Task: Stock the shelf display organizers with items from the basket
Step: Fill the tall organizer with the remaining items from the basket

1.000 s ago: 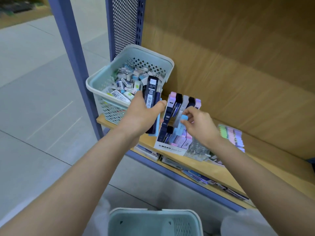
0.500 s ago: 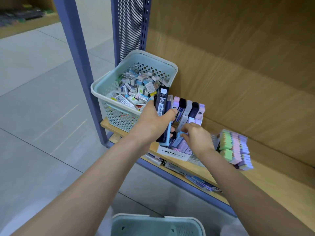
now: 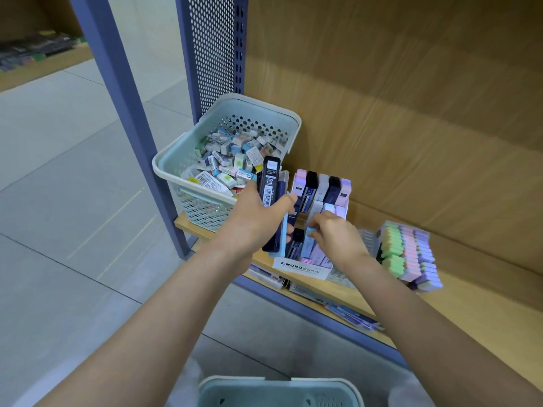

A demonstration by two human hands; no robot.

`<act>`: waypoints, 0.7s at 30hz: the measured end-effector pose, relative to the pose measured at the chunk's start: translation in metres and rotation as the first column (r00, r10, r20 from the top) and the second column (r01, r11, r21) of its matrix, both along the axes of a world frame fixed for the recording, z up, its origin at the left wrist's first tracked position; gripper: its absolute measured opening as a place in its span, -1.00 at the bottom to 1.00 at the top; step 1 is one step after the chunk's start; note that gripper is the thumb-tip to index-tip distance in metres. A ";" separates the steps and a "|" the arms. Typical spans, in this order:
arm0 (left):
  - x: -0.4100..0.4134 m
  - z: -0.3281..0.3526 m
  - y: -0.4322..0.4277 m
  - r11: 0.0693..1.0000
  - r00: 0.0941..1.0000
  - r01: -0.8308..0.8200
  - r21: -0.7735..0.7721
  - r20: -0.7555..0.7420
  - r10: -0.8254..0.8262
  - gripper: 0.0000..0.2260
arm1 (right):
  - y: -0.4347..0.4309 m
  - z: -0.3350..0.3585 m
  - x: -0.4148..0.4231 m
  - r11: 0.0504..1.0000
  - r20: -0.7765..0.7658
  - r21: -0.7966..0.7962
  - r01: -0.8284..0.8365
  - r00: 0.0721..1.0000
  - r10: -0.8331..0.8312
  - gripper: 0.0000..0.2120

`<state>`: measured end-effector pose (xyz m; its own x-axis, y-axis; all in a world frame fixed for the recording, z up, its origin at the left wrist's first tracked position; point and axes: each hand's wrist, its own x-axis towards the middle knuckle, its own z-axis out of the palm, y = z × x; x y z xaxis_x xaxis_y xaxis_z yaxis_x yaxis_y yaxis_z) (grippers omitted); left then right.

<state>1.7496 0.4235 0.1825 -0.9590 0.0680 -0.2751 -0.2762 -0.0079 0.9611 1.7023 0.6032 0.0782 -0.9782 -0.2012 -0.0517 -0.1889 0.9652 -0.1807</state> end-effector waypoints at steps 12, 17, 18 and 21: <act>-0.002 -0.001 -0.006 1.000 1.000 -0.008 -0.018 -0.024 0.007 -0.91 | 0.010 -0.011 0.032 0.963 -0.034 0.130 -0.237 0.969 0.244 -0.29; 0.000 -0.001 -0.003 1.000 1.000 -0.005 0.000 -0.027 0.005 -0.92 | 0.004 -0.016 0.025 0.982 -0.069 0.087 -0.167 0.982 0.173 -0.44; 0.000 -0.001 -0.003 1.000 1.000 -0.005 -0.001 -0.029 0.005 -0.91 | 0.003 -0.016 0.022 0.986 -0.084 0.072 -0.148 0.985 0.154 -0.49; -0.001 -0.001 -0.003 1.000 1.000 -0.009 -0.001 -0.030 0.009 -0.91 | 0.003 -0.013 0.014 0.990 -0.081 0.061 -0.125 0.988 0.130 -0.59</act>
